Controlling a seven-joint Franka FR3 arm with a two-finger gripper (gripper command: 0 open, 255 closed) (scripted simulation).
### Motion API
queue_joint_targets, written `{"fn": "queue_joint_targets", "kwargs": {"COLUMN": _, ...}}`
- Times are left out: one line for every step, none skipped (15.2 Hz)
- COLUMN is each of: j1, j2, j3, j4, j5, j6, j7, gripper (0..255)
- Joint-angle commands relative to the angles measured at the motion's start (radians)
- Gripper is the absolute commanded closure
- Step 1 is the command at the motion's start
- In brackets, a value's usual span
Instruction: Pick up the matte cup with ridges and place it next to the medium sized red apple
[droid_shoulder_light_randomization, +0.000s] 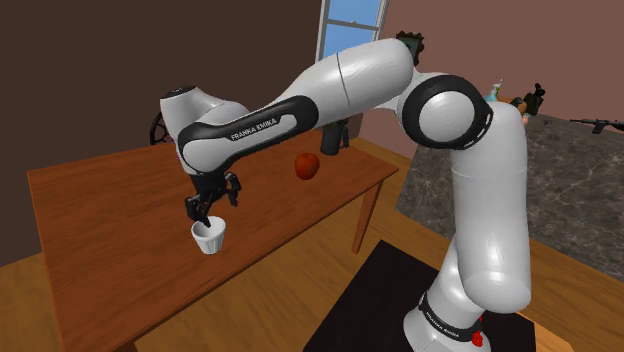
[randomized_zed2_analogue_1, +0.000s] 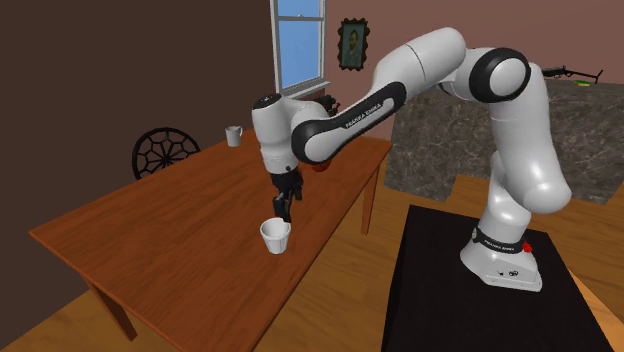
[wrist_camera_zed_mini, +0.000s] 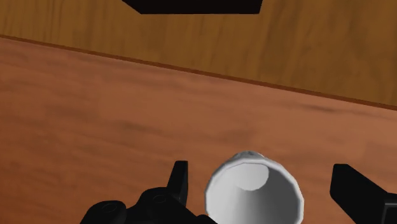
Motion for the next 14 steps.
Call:
{"fn": "queue_joint_targets", "kwargs": {"j1": 0.025, "j2": 0.091, "j3": -0.004, "j4": 0.100, "j5": -0.023, "j6": -0.022, "j7": 0.012, "gripper": 0}}
{"fn": "queue_joint_targets", "kwargs": {"j1": 0.038, "j2": 0.136, "j3": -0.007, "j4": 0.150, "j5": -0.033, "j6": -0.032, "j7": 0.015, "gripper": 0}}
{"fn": "queue_joint_targets", "kwargs": {"j1": 0.051, "j2": 0.182, "j3": -0.010, "j4": 0.202, "j5": -0.043, "j6": -0.044, "j7": 0.018, "gripper": 0}}
{"fn": "queue_joint_targets", "kwargs": {"j1": 0.065, "j2": 0.229, "j3": -0.014, "j4": 0.257, "j5": -0.051, "j6": -0.058, "j7": 0.019, "gripper": 0}}
{"fn": "queue_joint_targets", "kwargs": {"j1": 0.079, "j2": 0.277, "j3": -0.018, "j4": 0.317, "j5": -0.059, "j6": -0.074, "j7": 0.019, "gripper": 0}}
{"fn": "queue_joint_targets", "kwargs": {"j1": 0.094, "j2": 0.328, "j3": -0.022, "j4": 0.381, "j5": -0.067, "j6": -0.092, "j7": 0.018, "gripper": 0}}
{"fn": "queue_joint_targets", "kwargs": {"j1": 0.110, "j2": 0.382, "j3": -0.027, "j4": 0.452, "j5": -0.073, "j6": -0.113, "j7": 0.015, "gripper": 0}}
{"fn": "queue_joint_targets", "kwargs": {"j1": 0.115, "j2": 0.398, "j3": -0.029, "j4": 0.474, "j5": -0.075, "j6": -0.120, "j7": 0.014, "gripper": 0}}
{"fn": "queue_joint_targets", "kwargs": {"j1": 0.113, "j2": 0.399, "j3": -0.030, "j4": 0.463, "j5": -0.076, "j6": -0.108, "j7": 0.015, "gripper": 0}}
{"fn": "queue_joint_targets", "kwargs": {"j1": 0.111, "j2": 0.400, "j3": -0.030, "j4": 0.451, "j5": -0.077, "j6": -0.095, "j7": 0.017, "gripper": 0}}
{"fn": "queue_joint_targets", "kwargs": {"j1": 0.109, "j2": 0.402, "j3": -0.031, "j4": 0.440, "j5": -0.078, "j6": -0.083, "j7": 0.018, "gripper": 0}}
{"fn": "queue_joint_targets", "kwargs": {"j1": 0.108, "j2": 0.404, "j3": -0.032, "j4": 0.430, "j5": -0.079, "j6": -0.071, "j7": 0.020, "gripper": 0}}
{"fn": "queue_joint_targets", "kwargs": {"j1": 0.106, "j2": 0.406, "j3": -0.032, "j4": 0.420, "j5": -0.080, "j6": -0.059, "j7": 0.021, "gripper": 0}}
{"fn": "queue_joint_targets", "kwargs": {"j1": 0.104, "j2": 0.408, "j3": -0.033, "j4": 0.410, "j5": -0.082, "j6": -0.048, "j7": 0.022, "gripper": 0}}
